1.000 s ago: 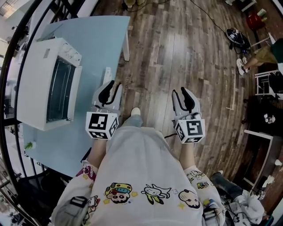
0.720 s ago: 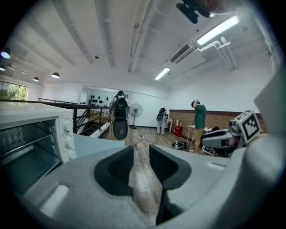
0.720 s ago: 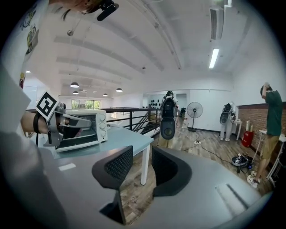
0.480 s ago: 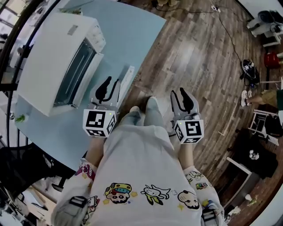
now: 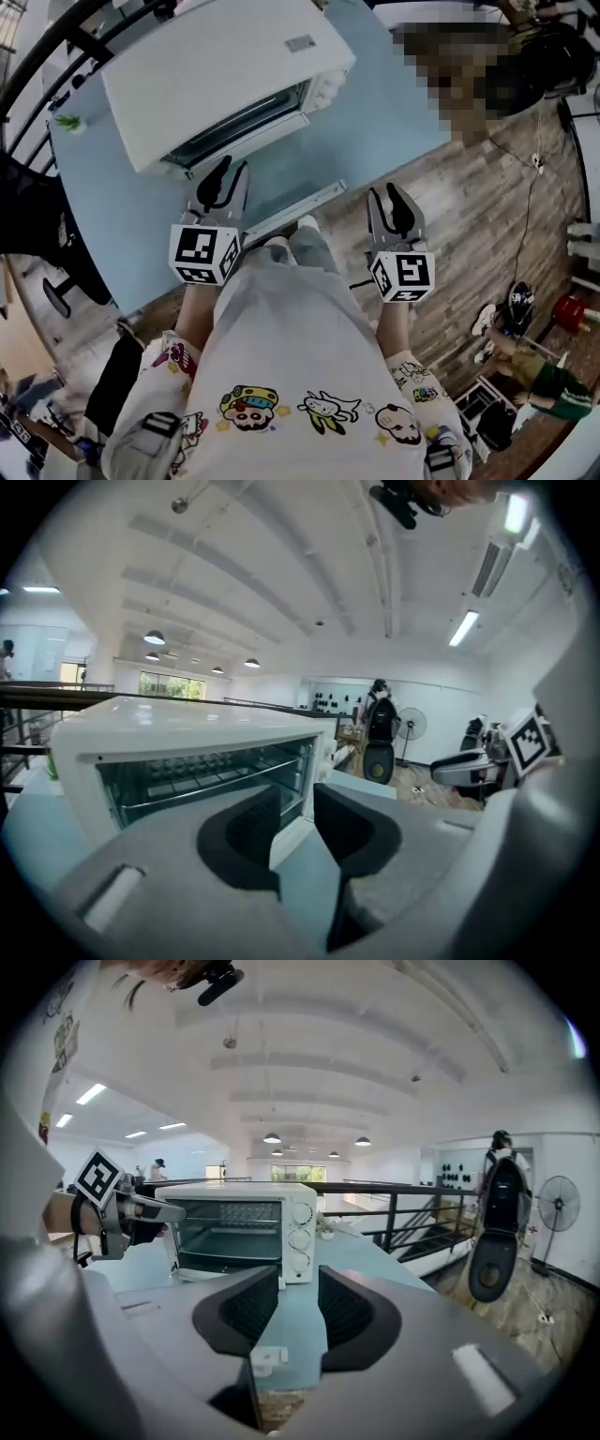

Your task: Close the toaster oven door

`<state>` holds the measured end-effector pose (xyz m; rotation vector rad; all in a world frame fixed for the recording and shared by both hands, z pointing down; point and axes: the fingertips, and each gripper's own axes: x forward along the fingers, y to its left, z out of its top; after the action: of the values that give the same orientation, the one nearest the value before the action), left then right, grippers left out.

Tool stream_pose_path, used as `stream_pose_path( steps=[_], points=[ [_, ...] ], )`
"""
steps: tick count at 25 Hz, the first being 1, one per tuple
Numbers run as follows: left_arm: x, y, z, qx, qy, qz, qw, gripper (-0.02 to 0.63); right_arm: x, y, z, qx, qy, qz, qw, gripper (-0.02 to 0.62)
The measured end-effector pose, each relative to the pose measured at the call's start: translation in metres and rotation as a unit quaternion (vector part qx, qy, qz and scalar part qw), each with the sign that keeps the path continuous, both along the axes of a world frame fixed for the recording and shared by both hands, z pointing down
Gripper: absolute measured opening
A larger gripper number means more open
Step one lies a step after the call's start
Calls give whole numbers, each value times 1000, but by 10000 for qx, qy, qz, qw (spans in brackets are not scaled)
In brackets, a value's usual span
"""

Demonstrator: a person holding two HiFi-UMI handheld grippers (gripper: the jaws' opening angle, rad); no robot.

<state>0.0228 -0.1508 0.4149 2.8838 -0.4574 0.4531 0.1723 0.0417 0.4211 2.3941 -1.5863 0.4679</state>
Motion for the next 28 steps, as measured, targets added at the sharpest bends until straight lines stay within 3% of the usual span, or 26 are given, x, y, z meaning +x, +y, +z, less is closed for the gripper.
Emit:
stream_pose_path(
  steps=[7,15,23,28],
  points=[
    [-6,-12,-21,212,178,-1248,9918,104,32,-58,-12,225,59,-1295,9913,132],
    [-31,-2,-24,387,105,-2441,9689,104,38,-101,-11,413,-35,-2479,9679,132],
    [-69,16,-16,345,-29,-3166,9479,104,21,-115,1,331,-83,-3131,9491,132],
    [-84,26,-9,243,-108,-3276,9444,104,9,-114,3,270,-59,-3262,9449,132]
  ],
)
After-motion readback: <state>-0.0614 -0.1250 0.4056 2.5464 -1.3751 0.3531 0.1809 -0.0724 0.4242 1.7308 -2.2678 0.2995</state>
